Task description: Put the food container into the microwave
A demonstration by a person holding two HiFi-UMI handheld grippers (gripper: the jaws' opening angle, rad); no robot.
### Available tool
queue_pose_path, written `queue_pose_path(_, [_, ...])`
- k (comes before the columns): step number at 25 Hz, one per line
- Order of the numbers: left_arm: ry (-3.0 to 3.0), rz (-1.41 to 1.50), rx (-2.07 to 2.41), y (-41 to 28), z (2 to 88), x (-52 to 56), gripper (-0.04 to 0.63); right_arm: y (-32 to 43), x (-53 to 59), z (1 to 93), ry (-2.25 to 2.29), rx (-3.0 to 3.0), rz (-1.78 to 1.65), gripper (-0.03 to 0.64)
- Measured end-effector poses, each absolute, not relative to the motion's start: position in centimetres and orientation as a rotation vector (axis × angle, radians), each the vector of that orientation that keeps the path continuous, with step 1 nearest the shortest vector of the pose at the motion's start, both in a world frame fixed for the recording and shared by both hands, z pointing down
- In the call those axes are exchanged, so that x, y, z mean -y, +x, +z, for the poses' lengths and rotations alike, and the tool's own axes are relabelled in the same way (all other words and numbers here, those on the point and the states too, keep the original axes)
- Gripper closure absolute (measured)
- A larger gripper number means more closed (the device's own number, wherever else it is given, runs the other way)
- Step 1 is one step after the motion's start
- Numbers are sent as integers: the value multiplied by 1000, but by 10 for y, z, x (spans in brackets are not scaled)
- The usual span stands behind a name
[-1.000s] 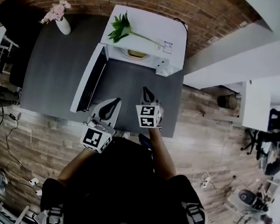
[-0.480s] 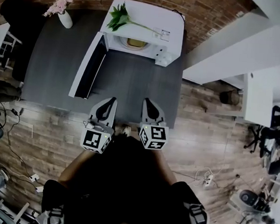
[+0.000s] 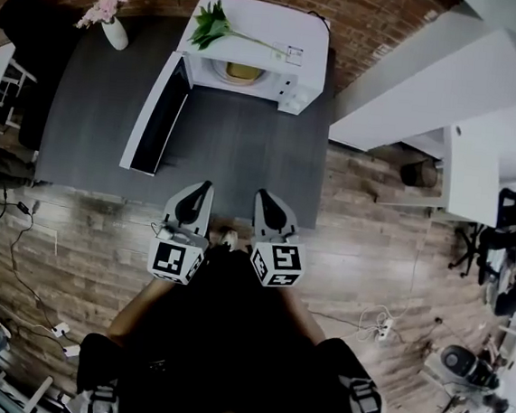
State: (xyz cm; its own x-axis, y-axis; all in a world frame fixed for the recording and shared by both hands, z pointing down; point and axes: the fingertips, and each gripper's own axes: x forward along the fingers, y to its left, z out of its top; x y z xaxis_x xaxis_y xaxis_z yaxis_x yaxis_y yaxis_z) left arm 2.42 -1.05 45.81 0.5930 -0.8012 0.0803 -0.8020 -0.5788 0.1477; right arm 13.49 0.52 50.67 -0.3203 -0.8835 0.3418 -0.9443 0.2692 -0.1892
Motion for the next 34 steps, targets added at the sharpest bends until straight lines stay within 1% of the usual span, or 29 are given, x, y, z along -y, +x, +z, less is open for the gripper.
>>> queue_pose_path(6, [2671,10,1326,28,460,2,560,141,-14,500,1780,2373,504,581])
queue_pose_path(34, [2655,13,1339,23,463,5,560,136,-12,501,1750,2382,487,584])
